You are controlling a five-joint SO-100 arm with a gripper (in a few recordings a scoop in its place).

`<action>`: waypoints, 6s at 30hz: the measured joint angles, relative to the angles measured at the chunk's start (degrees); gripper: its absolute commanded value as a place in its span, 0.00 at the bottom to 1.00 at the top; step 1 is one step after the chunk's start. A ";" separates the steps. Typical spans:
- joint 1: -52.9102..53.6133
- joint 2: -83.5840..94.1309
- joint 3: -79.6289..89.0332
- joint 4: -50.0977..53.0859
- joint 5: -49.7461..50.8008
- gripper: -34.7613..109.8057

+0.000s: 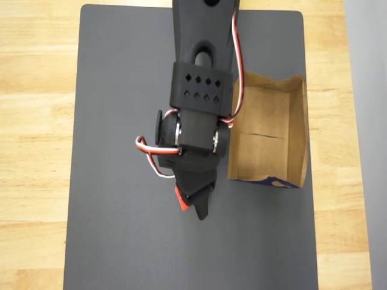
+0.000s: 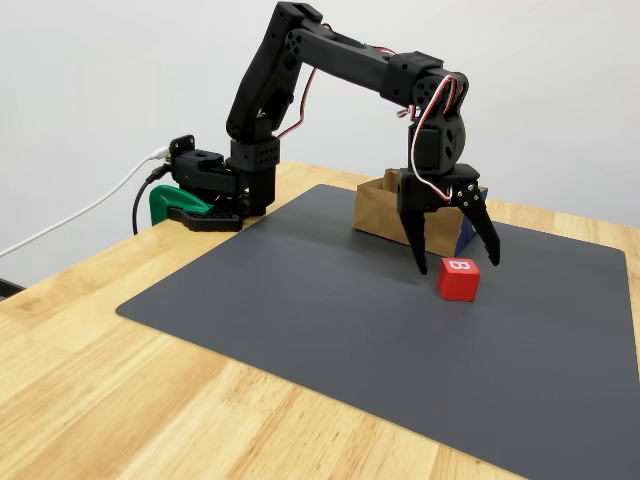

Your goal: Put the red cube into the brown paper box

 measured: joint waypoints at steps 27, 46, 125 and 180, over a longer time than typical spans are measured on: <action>4.31 -6.15 -8.26 2.99 5.19 0.30; 4.13 -6.15 -8.26 -0.35 5.89 0.24; -24.79 54.23 52.03 -21.01 5.01 0.42; -6.15 118.39 86.92 -17.75 20.21 0.24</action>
